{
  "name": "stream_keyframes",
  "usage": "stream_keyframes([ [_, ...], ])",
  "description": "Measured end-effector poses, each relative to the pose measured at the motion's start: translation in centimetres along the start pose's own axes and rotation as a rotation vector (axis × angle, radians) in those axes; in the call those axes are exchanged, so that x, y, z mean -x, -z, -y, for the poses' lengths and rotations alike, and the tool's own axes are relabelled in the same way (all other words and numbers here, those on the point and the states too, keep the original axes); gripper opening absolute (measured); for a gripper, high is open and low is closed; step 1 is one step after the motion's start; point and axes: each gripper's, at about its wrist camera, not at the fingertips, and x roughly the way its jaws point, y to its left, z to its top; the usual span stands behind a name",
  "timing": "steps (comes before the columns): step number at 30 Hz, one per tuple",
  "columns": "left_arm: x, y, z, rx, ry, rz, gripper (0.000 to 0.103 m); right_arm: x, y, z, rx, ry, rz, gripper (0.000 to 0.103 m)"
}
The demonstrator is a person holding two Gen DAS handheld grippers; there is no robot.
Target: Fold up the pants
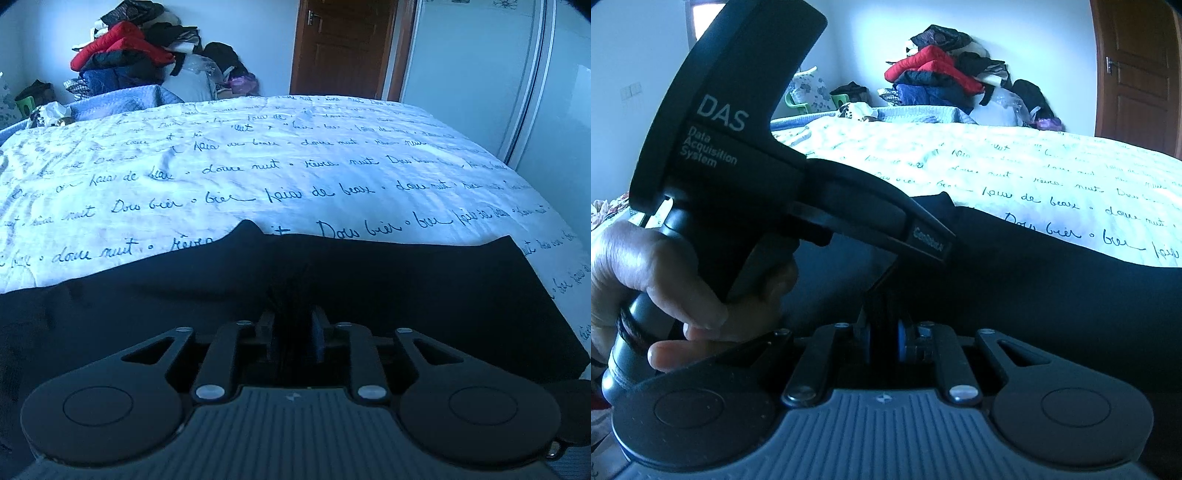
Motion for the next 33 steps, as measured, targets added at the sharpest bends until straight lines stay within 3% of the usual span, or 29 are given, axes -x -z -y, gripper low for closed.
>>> stream_keyframes([
  [6,0.4,-0.1,-0.4,-0.002,-0.029,0.015,0.033,0.0,-0.1,0.2,0.002,-0.005,-0.010,0.019],
  [10,0.8,-0.1,-0.7,0.002,-0.051,0.021,0.032,0.3,-0.2,-0.1,0.009,-0.017,-0.011,0.042],
  [15,1.3,0.0,-1.3,0.001,-0.084,0.029,0.033,2.1,-0.3,-0.3,0.017,-0.011,0.016,0.043],
  [21,1.7,0.5,-2.2,0.028,-0.091,0.018,0.034,5.0,-1.4,2.2,-0.070,0.012,0.107,0.043],
  [28,1.7,1.9,-2.1,0.026,-0.117,0.004,0.039,2.6,0.1,4.2,-0.104,0.109,-0.024,0.043],
  [33,2.1,1.8,-2.1,0.037,-0.114,0.005,0.041,2.9,0.7,2.7,-0.037,0.142,-0.026,0.043],
])
